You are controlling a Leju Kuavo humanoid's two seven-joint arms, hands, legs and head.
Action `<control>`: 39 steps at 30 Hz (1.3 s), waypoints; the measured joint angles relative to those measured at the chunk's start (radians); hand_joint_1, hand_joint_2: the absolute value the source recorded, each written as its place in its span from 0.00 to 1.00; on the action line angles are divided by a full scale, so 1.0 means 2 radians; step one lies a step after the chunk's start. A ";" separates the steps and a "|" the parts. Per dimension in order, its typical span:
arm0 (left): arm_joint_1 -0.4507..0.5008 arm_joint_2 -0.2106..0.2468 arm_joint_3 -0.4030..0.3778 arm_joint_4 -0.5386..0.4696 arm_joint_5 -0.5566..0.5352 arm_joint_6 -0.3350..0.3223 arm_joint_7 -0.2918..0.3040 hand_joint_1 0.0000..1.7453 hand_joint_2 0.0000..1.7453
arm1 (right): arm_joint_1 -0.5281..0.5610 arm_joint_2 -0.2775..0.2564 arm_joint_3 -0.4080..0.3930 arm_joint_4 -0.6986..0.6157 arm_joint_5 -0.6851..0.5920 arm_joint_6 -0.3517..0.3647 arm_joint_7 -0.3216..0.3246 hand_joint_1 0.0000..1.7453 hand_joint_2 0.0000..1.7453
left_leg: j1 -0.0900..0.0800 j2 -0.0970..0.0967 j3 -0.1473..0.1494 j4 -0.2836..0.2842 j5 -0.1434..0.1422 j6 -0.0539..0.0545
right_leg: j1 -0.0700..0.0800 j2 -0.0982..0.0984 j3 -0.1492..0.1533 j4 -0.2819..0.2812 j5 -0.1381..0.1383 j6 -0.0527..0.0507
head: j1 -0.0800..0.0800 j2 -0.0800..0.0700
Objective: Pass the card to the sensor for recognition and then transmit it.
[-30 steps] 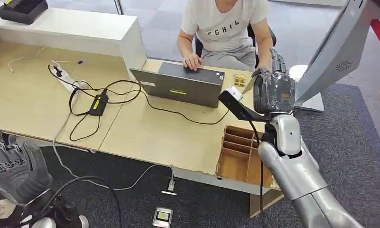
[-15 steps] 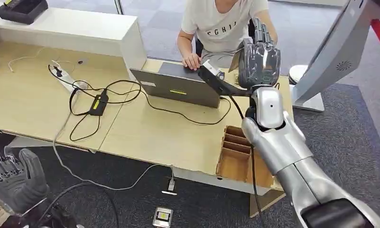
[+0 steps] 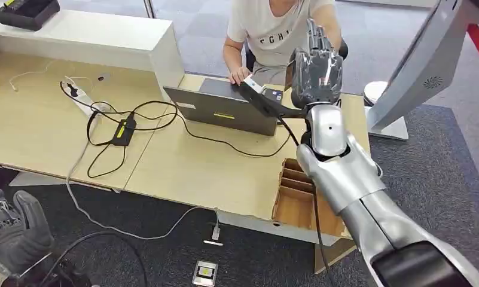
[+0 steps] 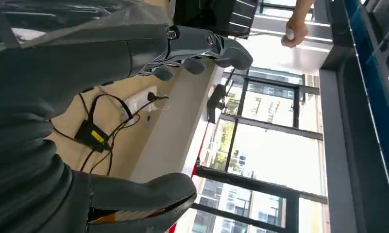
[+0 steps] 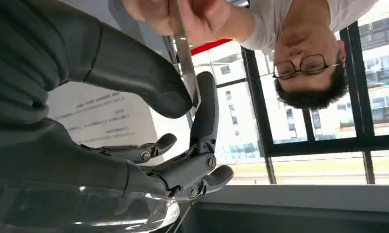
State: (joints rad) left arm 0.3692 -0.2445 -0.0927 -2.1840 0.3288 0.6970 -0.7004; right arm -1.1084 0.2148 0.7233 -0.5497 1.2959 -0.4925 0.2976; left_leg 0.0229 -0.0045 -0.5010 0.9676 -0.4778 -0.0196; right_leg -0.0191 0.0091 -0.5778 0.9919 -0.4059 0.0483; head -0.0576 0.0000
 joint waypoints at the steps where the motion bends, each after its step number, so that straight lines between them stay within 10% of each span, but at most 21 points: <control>1: 0.004 -0.003 0.002 -0.003 -0.002 0.000 0.000 0.00 1.00 | -0.001 0.004 0.001 0.004 0.003 0.002 0.000 1.00 1.00 | 0.000 0.000 0.000 0.000 0.000 0.000 | 0.000 0.000 0.000 0.000 0.000 0.000 | 0.000 0.000; 7: 0.032 -0.022 0.015 -0.018 -0.015 0.000 0.000 0.00 1.00 | -0.001 0.019 0.008 0.021 0.016 0.016 0.004 1.00 1.00 | 0.000 0.000 0.000 0.000 0.000 0.000 | 0.000 0.000 0.000 0.000 0.000 0.000 | 0.000 0.000; 8: 0.036 -0.024 0.017 -0.021 -0.017 0.000 0.000 0.00 1.00 | -0.001 0.020 0.009 0.024 0.018 0.017 0.005 0.11 1.00 | 0.000 0.000 0.000 0.000 0.000 0.000 | 0.000 0.000 0.000 0.000 0.000 0.000 | 0.000 0.000; 9: 0.040 -0.026 0.018 -0.023 -0.019 0.000 0.000 0.00 1.00 | -0.001 0.021 0.010 0.026 0.020 0.017 0.007 0.00 1.00 | 0.000 0.000 0.000 0.000 0.000 0.000 | 0.000 0.000 0.000 0.000 0.000 0.000 | 0.000 0.000; 26: 0.062 -0.039 0.023 -0.040 -0.026 0.000 0.000 0.00 1.00 | 0.005 0.013 0.019 0.013 0.011 -0.050 -0.012 0.00 1.00 | 0.000 0.000 0.001 0.000 0.000 0.000 | 0.000 0.000 0.000 0.000 0.000 0.000 | 0.000 0.000; 39: 0.033 -0.016 0.023 -0.039 -0.040 0.000 0.000 0.00 1.00 | 0.151 -0.081 -0.016 -0.238 -0.122 -0.007 -0.041 0.00 1.00 | 0.000 0.000 0.002 0.000 0.000 0.000 | 0.000 0.000 0.001 -0.001 0.000 0.000 | 0.000 0.000</control>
State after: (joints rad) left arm 0.4355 -0.2769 -0.0462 -2.2618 0.2495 0.6970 -0.7004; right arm -0.8056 0.0526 0.6916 -1.0259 1.0513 -0.5058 0.2159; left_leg 0.0225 -0.0041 -0.4972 0.9679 -0.4781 -0.0196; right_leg -0.0190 0.0094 -0.5762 0.9906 -0.4059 0.0483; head -0.0576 0.0000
